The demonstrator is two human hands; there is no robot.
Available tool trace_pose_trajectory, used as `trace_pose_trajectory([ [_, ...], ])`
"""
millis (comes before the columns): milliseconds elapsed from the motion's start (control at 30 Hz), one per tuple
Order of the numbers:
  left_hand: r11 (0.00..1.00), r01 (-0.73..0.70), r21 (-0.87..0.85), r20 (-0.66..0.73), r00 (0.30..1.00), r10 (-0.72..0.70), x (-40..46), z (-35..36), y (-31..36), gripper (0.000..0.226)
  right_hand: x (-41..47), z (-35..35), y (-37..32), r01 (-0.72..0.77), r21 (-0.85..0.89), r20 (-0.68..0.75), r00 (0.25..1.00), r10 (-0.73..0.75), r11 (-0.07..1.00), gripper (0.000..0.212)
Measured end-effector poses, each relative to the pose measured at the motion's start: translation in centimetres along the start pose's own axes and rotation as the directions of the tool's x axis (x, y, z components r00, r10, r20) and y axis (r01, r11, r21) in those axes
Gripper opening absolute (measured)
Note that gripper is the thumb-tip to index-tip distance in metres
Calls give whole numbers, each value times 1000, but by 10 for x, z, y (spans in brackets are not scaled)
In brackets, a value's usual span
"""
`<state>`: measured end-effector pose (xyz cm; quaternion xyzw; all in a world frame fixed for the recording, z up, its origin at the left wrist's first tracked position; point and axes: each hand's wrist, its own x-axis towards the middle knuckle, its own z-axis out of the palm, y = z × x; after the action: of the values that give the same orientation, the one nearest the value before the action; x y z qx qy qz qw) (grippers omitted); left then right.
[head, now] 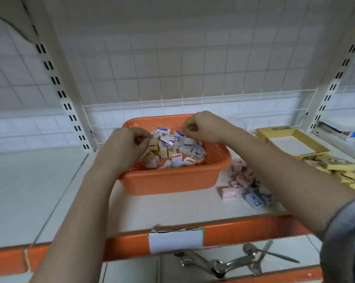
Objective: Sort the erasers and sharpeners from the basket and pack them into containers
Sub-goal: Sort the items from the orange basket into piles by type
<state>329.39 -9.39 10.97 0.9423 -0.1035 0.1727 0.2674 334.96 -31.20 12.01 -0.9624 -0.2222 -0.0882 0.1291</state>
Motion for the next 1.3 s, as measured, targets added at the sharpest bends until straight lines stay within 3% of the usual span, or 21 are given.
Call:
trace_pose_trajectory([
  [100,998,-51,-22,48,998,52,-2,0,-12,19,21,14,-7,88,-148,278,960,-44,985,22],
  [233,996,-82,-28,58,995,84,-3,0,-16,19,28,24,-18,105,-163,586,810,10,981,38],
  [333,995,-101,1,74,992,101,-2,1,-15,19,26,29,-20,85,-189,617,785,51,978,44],
  [533,996,-92,2,111,990,91,-2,-2,-14,19,25,32,-12,84,-161,610,791,32,983,34],
  [633,994,-113,6,134,985,111,2,-5,-16,20,18,16,-12,27,-79,477,879,14,997,30],
  [733,985,-156,72,198,970,139,15,-9,-19,21,1,1,-10,-53,61,203,978,39,997,25],
  [800,971,-208,119,296,941,165,31,-6,-20,22,-17,-1,-9,-89,233,7,996,90,968,25],
  [933,892,-329,309,533,837,125,60,8,-19,29,-54,8,-21,-48,449,-247,953,175,892,28],
  [1033,794,-370,482,638,769,-30,68,17,-16,50,-75,18,-31,-16,516,-371,897,240,856,34],
  [1133,764,-371,527,638,767,-67,69,22,-14,51,-89,26,-37,6,549,-434,857,279,836,36],
  [1300,829,-343,442,629,777,-14,67,24,-15,44,-100,29,-42,-1,615,-458,814,358,788,38],
])
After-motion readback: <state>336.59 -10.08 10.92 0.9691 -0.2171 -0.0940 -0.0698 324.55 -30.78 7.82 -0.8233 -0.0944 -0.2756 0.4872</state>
